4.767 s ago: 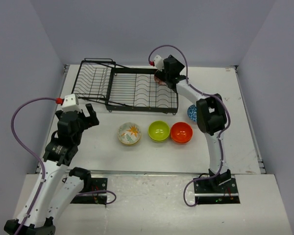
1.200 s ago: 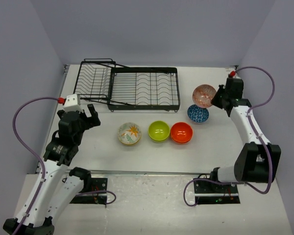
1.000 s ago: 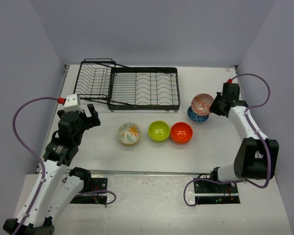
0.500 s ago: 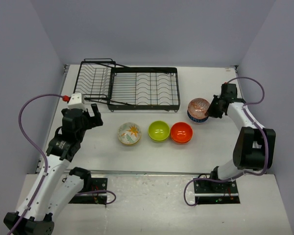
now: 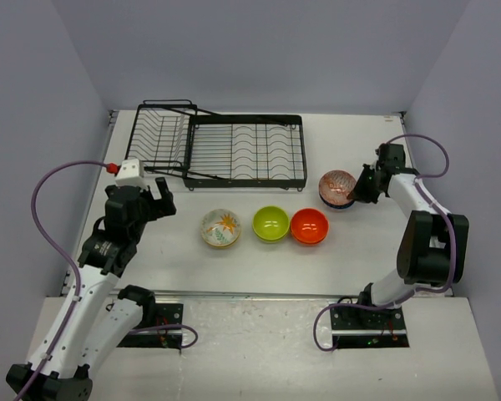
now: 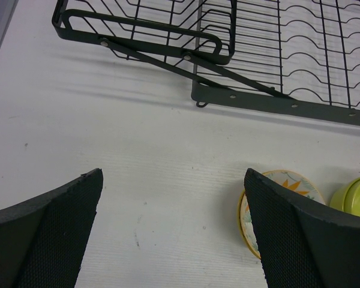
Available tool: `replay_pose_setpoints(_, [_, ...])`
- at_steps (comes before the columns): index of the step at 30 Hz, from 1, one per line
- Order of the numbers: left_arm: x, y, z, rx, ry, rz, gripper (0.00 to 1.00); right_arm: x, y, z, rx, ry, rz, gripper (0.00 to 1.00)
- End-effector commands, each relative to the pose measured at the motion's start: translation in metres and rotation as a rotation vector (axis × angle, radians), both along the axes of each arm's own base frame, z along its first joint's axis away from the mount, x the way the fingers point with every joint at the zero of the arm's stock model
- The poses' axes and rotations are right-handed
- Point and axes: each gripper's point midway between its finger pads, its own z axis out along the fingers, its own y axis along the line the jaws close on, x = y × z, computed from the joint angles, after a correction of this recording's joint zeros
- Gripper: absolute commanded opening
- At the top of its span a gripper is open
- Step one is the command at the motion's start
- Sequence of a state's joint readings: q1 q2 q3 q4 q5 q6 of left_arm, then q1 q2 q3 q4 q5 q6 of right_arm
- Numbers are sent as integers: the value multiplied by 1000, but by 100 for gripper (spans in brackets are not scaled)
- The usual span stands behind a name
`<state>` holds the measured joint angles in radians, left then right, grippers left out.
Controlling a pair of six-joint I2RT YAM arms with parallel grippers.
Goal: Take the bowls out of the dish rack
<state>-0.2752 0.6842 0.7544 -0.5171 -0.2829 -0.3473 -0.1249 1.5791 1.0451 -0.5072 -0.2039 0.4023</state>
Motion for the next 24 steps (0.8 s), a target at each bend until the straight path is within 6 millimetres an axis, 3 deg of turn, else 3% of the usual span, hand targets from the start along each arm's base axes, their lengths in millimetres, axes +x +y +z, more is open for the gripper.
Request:
replay_pose_setpoints(1, [3,1,9,-2,-45,-4,100,16,3,18,26,-74,23,12])
replay_pose_setpoints(12, [2,-1,9,-9,-50,-15,100,13,-1,9,7,-50,14,14])
replay_pose_setpoints(24, [2,-2,10,-12,-54,-19,100,13,8,9,49,-57,40,13])
